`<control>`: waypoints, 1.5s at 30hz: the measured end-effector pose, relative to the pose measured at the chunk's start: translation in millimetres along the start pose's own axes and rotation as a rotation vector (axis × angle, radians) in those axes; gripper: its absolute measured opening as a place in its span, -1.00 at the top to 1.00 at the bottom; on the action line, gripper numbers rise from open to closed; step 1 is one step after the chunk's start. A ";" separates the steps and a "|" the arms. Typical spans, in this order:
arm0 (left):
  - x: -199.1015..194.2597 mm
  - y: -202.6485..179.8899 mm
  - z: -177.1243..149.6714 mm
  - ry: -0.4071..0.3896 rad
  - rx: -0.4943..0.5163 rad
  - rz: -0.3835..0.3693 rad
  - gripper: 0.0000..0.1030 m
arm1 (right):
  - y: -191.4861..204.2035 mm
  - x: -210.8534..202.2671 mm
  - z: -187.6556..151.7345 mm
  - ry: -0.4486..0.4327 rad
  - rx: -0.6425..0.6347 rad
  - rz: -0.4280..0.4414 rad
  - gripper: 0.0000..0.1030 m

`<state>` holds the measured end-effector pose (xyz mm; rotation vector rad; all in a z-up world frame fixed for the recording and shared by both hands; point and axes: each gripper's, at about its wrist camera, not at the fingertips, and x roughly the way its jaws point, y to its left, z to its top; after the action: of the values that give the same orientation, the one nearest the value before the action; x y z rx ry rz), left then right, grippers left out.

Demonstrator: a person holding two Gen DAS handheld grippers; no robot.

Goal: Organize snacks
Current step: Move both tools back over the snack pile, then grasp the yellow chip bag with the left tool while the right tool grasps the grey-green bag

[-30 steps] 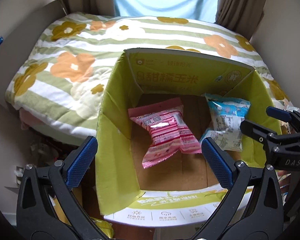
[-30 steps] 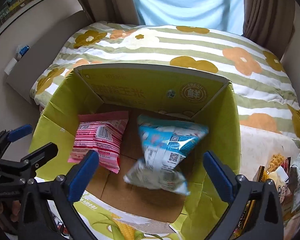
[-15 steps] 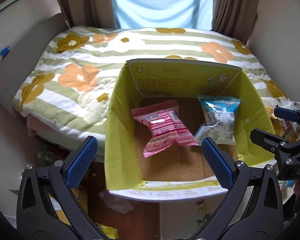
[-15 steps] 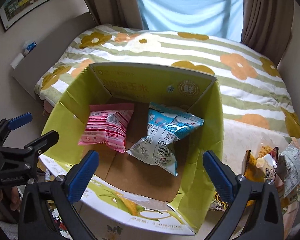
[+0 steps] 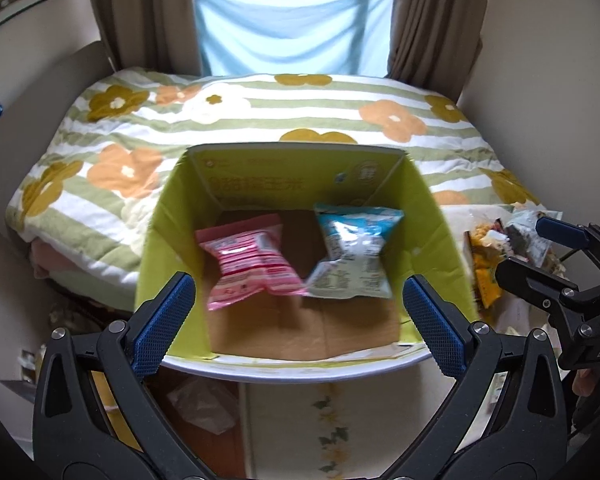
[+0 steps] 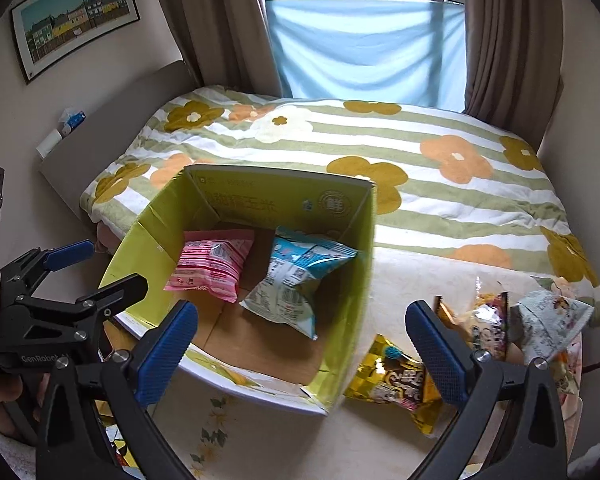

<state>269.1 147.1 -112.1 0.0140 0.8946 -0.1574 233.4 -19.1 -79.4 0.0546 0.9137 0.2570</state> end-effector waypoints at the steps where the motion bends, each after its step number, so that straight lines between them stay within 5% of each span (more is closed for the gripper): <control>1: -1.7 -8.9 0.1 -0.003 -0.001 -0.004 -1.00 | -5.9 -5.9 -1.6 -0.010 -0.002 -0.007 -1.00; 14: -0.1 -165.4 10.4 -0.005 0.004 -0.064 -1.00 | -151.9 -86.0 -41.3 -0.098 0.070 -0.031 -1.00; 23: 42.3 -254.7 0.5 0.105 -0.015 -0.151 -1.00 | -245.4 -94.5 -62.6 -0.062 0.134 -0.016 -1.00; 30: 91.2 -272.3 -6.8 0.209 -0.016 -0.143 -1.00 | -288.1 -65.3 -70.8 -0.010 0.210 0.025 -1.00; 45: 191.1 -268.1 -15.1 0.370 -0.078 -0.223 -1.00 | -302.2 24.1 -62.9 0.129 0.246 0.062 -1.00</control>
<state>336.7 -141.7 -255.8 -0.1331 1.2711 -0.3352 257.3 -309.7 -183.6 0.2971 1.0695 0.2057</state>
